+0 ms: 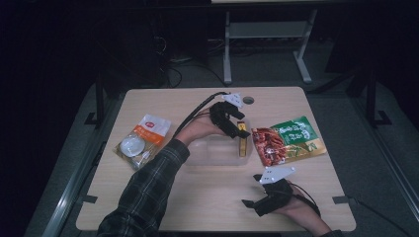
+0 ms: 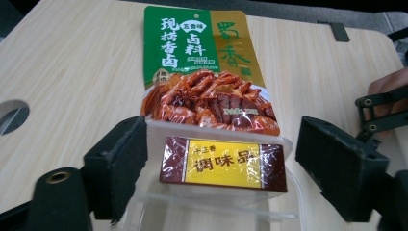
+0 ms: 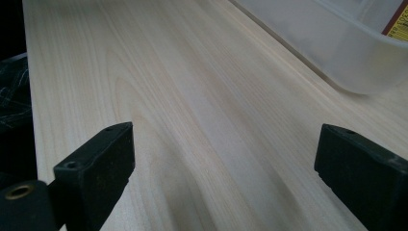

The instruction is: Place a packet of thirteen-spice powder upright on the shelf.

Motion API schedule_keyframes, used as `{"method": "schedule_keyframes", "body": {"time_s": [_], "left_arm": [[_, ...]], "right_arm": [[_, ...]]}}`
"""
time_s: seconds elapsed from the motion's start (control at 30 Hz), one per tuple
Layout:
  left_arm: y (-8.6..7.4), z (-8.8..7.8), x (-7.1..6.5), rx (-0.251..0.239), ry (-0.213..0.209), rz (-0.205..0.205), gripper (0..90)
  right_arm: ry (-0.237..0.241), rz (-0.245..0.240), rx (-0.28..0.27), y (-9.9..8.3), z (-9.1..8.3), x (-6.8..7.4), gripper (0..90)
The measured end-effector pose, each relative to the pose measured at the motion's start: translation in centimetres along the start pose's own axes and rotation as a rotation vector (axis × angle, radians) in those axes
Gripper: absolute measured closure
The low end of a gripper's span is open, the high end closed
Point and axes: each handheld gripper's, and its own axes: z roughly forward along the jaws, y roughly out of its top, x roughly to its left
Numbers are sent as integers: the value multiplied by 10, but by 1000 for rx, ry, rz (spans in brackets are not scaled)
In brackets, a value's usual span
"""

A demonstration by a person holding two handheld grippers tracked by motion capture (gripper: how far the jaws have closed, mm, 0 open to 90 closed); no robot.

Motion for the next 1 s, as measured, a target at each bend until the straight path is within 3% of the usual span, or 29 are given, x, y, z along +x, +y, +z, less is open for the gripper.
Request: {"method": "schedule_keyframes", "body": {"time_s": [0.4, 0.73, 1.0], "left_arm": [[-26, -38, -20, 3, 57, -40, 145], [-49, -57, -47, 58, 92, -73, 146], [-68, -69, -68, 28, 118, -104, 149]], "right_arm": [[-2, -3, 6, 0, 1, 0, 64], [-3, 2, 12, -1, 2, 0, 64], [-5, -2, 17, -1, 2, -1, 64]]}}
